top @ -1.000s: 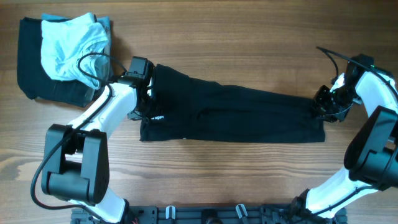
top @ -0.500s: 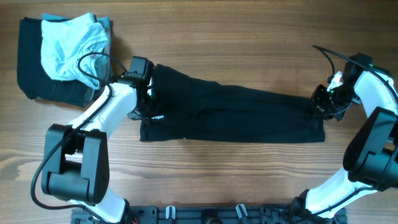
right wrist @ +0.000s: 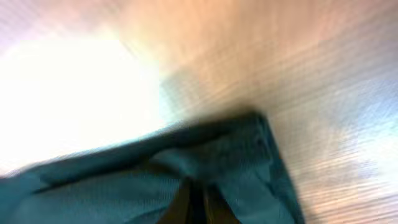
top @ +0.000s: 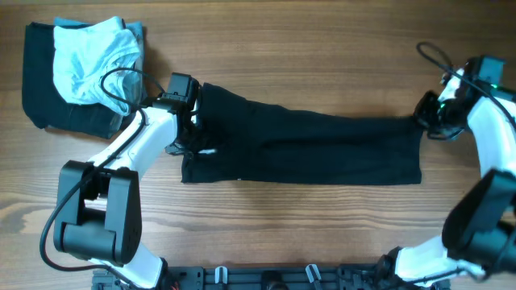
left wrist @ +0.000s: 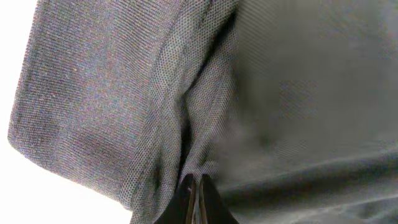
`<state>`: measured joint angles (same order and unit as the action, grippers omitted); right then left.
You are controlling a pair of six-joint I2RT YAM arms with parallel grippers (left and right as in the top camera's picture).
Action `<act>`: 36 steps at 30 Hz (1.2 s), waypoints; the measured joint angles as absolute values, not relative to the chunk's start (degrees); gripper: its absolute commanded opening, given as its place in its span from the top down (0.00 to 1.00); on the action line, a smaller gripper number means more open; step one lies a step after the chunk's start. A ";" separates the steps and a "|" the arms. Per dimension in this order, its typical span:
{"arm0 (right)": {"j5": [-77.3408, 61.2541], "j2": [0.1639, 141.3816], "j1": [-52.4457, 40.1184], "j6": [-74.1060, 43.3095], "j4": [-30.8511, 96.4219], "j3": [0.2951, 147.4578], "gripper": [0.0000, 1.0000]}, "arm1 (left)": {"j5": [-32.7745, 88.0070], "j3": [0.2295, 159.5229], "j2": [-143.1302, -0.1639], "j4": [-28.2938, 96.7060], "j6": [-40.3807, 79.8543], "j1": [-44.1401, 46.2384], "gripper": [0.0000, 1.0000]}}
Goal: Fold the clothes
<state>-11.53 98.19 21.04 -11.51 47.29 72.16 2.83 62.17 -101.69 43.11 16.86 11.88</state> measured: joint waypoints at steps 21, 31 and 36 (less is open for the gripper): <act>-5.69 95.31 19.92 -11.70 63.57 72.14 0.96 | 2.83 62.17 -101.69 43.46 16.86 11.88 0.91; -4.86 95.31 19.90 -12.16 60.10 72.14 0.96 | 2.90 62.17 -101.69 45.32 17.08 11.88 0.49; -4.95 95.31 19.90 -12.58 58.72 72.14 0.96 | 4.86 62.11 -101.69 41.50 17.08 11.88 0.51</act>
<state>-4.95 95.31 19.90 -12.58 58.72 72.14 4.86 62.11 -101.69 41.50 17.08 11.88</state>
